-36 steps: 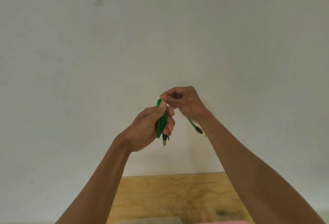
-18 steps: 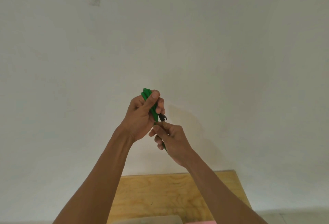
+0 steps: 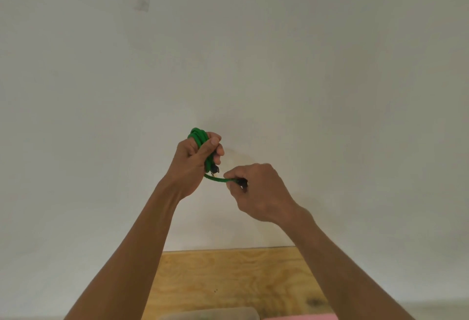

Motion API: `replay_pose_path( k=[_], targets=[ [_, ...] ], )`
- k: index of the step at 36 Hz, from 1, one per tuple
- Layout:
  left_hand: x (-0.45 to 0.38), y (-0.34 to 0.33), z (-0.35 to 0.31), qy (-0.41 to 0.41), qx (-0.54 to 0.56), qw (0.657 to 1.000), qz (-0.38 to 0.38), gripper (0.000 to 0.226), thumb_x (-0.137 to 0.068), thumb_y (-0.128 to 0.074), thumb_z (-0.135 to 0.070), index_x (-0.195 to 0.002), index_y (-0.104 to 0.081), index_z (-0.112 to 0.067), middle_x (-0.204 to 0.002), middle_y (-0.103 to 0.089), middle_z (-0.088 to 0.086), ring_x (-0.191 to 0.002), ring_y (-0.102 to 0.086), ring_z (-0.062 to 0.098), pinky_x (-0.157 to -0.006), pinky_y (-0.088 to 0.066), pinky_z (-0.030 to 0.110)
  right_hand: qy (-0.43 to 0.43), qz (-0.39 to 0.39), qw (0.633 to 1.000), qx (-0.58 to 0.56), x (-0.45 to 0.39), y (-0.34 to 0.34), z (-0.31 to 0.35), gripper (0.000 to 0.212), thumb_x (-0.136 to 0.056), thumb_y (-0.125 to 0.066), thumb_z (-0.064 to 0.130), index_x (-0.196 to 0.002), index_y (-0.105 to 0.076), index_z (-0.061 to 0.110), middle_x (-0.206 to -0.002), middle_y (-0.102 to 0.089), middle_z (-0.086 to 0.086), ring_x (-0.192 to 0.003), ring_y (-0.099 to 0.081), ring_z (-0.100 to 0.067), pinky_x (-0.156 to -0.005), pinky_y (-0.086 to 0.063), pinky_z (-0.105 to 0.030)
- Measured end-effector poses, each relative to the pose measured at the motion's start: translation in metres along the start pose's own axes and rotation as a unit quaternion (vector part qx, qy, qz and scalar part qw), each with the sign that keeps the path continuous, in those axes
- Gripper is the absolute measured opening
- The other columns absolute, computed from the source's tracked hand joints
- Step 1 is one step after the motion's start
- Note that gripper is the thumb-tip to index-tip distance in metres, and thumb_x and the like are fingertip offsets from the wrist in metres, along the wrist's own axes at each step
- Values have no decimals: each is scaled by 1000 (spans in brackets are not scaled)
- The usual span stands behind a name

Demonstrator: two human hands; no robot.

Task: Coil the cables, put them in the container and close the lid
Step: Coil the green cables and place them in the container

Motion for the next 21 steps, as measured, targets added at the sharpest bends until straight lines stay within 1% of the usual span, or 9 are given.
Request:
replay_pose_path(
  k=[3, 6, 8, 10, 12, 13, 15, 17, 21],
  targets=[
    [4, -3, 0, -5, -28, 1000, 3, 20, -96, -58, -28, -91, -61, -9, -75, -62, 7, -64, -52, 21, -60, -48, 35, 74, 7, 997, 35, -5, 15, 24, 20, -92, -59, 19, -104, -74, 20, -81, -70, 4, -69, -59, -14, -72, -53, -35],
    [10, -18, -2, -20, -85, 996, 36, 47, -104, -47, -35, -75, -54, 1, -61, -50, 12, -53, -44, 19, -52, -42, 28, 117, 27, 992, 48, -10, 18, 42, 16, -92, -58, 14, -97, -73, 16, -65, -54, 16, -53, -49, 0, -60, -41, -16],
    [14, -28, 2, -3, -90, 994, 62, 60, -105, -35, -47, -80, -52, 5, -64, -47, 14, -55, -43, 21, -52, -41, 28, 119, 44, 991, 43, -16, 21, 47, 16, -92, -59, 14, -95, -74, 16, -67, -58, 15, -53, -51, 3, -59, -39, -11],
    [20, -36, 9, 35, -87, 992, 84, 69, -104, -21, -51, -87, -53, 8, -69, -52, 12, -63, -47, 24, -58, -45, 31, 107, 60, 992, 18, -24, 26, 46, 12, -89, -64, 14, -92, -74, 17, -72, -68, 8, -56, -59, -1, -61, -46, -15],
    [25, -41, 18, 72, -81, 990, 90, 76, -103, -14, -54, -97, -58, 7, -71, -58, 8, -67, -50, 22, -64, -47, 36, 92, 69, 993, -24, -33, 34, 41, 4, -84, -71, 15, -87, -73, 17, -69, -72, 5, -59, -66, -5, -63, -52, -19],
    [29, -43, 20, 84, -71, 990, 91, 77, -102, -12, -57, -100, -61, 3, -71, -59, 9, -66, -51, 21, -66, -47, 38, 91, 70, 993, -39, -37, 37, 39, 4, -81, -76, 17, -85, -73, 18, -68, -72, 4, -60, -67, -6, -64, -52, -19],
    [34, -45, 24, 102, -31, 990, 89, 76, -100, -10, -60, -103, -65, -7, -68, -57, 11, -62, -50, 20, -66, -46, 39, 89, 63, 992, -66, -42, 43, 34, 15, -75, -84, 23, -84, -74, 18, -73, -72, 4, -66, -67, -11, -63, -53, -24],
    [37, -44, 26, 116, 10, 990, 74, 74, -99, -12, -62, -95, -67, -12, -62, -52, 10, -58, -46, 20, -64, -44, 38, 91, 55, 989, -99, -42, 45, 31, 22, -71, -88, 28, -84, -72, 18, -78, -72, 5, -73, -66, -17, -65, -56, -33],
    [43, -42, 30, 156, 104, 981, 47, 76, -96, -18, -68, -68, -70, -20, -56, -36, 8, -51, -31, 19, -53, -36, 32, 87, 48, 982, -162, -35, 32, 23, 22, -75, -85, 30, -84, -66, 21, -82, -68, 9, -84, -62, -11, -81, -56, -41]
  ],
)
Point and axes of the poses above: each hand's wrist, its own x-axis away from the middle knuckle, its own y-axis out of the back of the hand, z = x × y, the point moved 10 cm from there along -x, towards the middle knuckle
